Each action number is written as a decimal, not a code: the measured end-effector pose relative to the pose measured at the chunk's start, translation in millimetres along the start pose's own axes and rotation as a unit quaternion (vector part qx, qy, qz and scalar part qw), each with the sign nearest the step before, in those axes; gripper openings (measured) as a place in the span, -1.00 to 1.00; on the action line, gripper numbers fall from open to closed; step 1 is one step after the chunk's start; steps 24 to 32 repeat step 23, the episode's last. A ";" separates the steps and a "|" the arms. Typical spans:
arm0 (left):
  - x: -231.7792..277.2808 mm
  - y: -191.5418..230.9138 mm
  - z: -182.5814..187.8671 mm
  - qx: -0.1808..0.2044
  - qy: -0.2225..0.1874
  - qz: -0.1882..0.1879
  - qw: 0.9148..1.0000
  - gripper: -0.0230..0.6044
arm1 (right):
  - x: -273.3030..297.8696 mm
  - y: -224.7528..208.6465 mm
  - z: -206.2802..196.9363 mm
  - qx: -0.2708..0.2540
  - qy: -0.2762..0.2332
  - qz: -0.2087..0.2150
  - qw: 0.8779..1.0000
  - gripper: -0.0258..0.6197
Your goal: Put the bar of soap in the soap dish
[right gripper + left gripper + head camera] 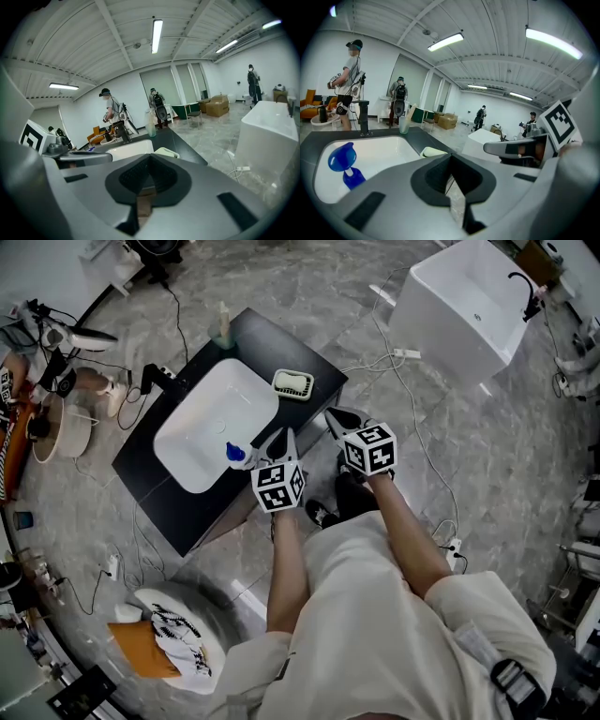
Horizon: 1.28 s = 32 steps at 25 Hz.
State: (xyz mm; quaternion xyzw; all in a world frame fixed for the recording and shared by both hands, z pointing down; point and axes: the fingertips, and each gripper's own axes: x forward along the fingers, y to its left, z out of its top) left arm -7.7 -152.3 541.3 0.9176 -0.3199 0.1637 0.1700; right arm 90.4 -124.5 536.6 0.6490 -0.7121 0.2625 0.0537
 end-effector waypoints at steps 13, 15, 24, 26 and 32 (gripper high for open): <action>3.5 3.0 -4.3 -0.007 0.004 0.009 1.000 -0.91 | 9.5 1.8 -8.4 -0.010 0.016 0.012 1.000 -0.91; 4.5 1.3 -6.9 -0.006 0.006 0.008 1.000 -0.91 | 9.6 1.3 -10.1 -0.011 0.018 0.013 1.000 -0.91; 8.6 1.4 -9.8 -0.003 0.013 0.008 1.000 -0.91 | 16.2 1.4 -11.2 -0.018 0.024 0.020 0.999 -0.91; 8.6 1.4 -9.8 -0.003 0.013 0.008 1.000 -0.91 | 16.2 1.4 -11.2 -0.018 0.024 0.020 0.999 -0.91; 8.6 1.4 -9.8 -0.003 0.013 0.008 1.000 -0.91 | 16.2 1.4 -11.2 -0.018 0.024 0.020 0.999 -0.91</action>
